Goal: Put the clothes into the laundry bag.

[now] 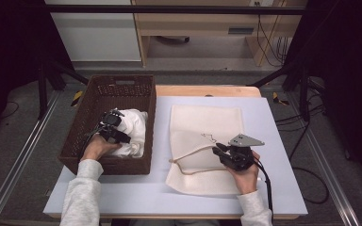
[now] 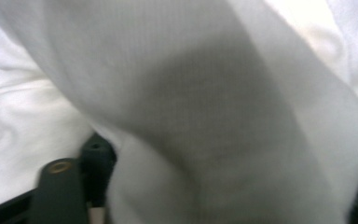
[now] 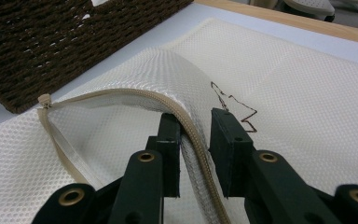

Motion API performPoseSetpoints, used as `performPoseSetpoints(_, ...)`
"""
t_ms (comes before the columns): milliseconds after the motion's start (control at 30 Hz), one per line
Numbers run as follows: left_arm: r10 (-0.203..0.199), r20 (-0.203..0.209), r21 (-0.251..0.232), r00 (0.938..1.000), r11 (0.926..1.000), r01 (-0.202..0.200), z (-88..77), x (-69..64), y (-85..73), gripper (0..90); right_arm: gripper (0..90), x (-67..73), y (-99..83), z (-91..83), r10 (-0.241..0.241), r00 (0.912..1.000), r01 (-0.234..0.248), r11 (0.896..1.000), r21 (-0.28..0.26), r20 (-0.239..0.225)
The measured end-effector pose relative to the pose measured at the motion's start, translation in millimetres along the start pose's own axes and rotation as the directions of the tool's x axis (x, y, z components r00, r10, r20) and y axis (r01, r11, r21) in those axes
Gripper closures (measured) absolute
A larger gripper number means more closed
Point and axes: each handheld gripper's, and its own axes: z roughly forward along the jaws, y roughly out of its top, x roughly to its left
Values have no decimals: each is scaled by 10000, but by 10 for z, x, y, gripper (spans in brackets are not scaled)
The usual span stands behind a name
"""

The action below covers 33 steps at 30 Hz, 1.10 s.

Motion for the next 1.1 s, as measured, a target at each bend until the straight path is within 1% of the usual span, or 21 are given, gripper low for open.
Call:
performPoseSetpoints(67, 42, 92, -15, 9999, 10000, -42, -19, -1, -5, 364, 737, -1, -1, 0, 1, 10000, -1, 10000, 21, 9)
performPoseSetpoints(100, -11, 150, -35, 9999, 10000, 12, -25, -6, -9, 428, 737, 2, 0, -4, 37, 10000, -37, 10000, 33, 1)
performPoseSetpoints(167, 133, 183, -52, 9997, 9999, -132, -43, -11, -10, 494, 737, 5, 2, -8, 38, 10000, -38, 10000, 2, 12)
performPoseSetpoints(233, 161, 212, -96, 9996, 9998, -159, -57, -18, -7, 535, 738, -1, 3, -12, 27, 10000, -27, 10000, -17, 7)
performPoseSetpoints(267, 245, 194, -160, 9995, 9996, -241, -66, -21, -5, 547, 738, -5, 3, -11, 19, 10000, -19, 10000, -23, 8)
performPoseSetpoints(333, 424, 217, -340, 9989, 9986, -416, -98, -29, -9, 573, 738, -5, 0, -11, 68, 10000, -68, 10000, 13, 12)
performPoseSetpoints(367, 410, 246, -534, 9989, 9978, -396, -113, -39, -13, 583, 738, -6, -1, -12, 31, 10000, -31, 10000, 4, 19)
performPoseSetpoints(400, 482, 373, -816, 9981, 9956, -450, -140, -45, -18, 593, 738, -6, -1, -12, 0, 10000, 0, 10000, 6, 15)
performPoseSetpoints(433, 459, 460, -1114, 9979, 9930, -405, -162, -55, -23, 601, 738, -4, 1, -12, -9, 10000, 9, 10000, -19, 22)
performPoseSetpoints(500, 607, 474, -1508, 9970, 9872, -529, -202, -66, -32, 611, 738, -5, 2, -16, 22, 10000, -22, 10000, -22, 32)
performPoseSetpoints(533, 731, 374, -1736, 9966, 9826, -655, -221, -78, -40, 613, 738, -9, 1, -18, 32, 10000, -32, 10000, -8, 32)
performPoseSetpoints(567, 797, 329, -1909, 9963, 9790, -721, -237, -85, -45, 618, 738, -11, 0, -20, 31, 10000, -31, 10000, 7, 33)
performPoseSetpoints(633, 929, 116, -2254, 9956, 9703, -879, -271, -102, -58, 626, 738, -11, -2, -20, 10, 10000, -10, 10000, -4, 40)
performPoseSetpoints(700, 1055, -50, -2579, 9944, 9606, -1032, -308, -116, -71, 638, 738, -10, -1, -23, 0, 10000, 0, 10000, -13, 51)
performPoseSetpoints(733, 1137, -232, -2936, 9932, 9489, -1155, -340, -128, -86, 648, 738, -9, 0, -26, 42, 10000, -42, 10000, 4, 52)
performPoseSetpoints(800, 1196, -520, -3459, 9915, 9292, -1302, -397, -140, -110, 667, 738, -13, 1, -29, 53, 10000, -53, 10000, -15, 53)
performPoseSetpoints(833, 1238, -634, -3639, 9903, 9211, -1384, -418, -145, -121, 675, 738, -16, -1, -28, 46, 10000, -46, 10000, -16, 54)
performPoseSetpoints(867, 1286, -784, -3969, 9886, 9056, -1493, -447, -158, -143, 680, 738, -17, -2, -27, 48, 10000, -48, 10000, -9, 53)
performPoseSetpoints(900, 1331, -887, -4133, 9871, 8968, -1580, -462, -168, -155, 687, 738, -15, -3, -27, 38, 10000, -38, 10000, -5, 55)
performPoseSetpoints(1067, 1396, -1249, -4710, 9823, 8630, -1825, -518, -189, -187, 700, 740, -15, -1, -26, 38, 10000, -38, 10000, -18, 52)
performPoseSetpoints(1100, 1369, -1355, -4921, 9813, 8503, -1865, -533, -196, -198, 702, 740, -17, -2, -27, 48, 10000, -48, 10000, -16, 49)
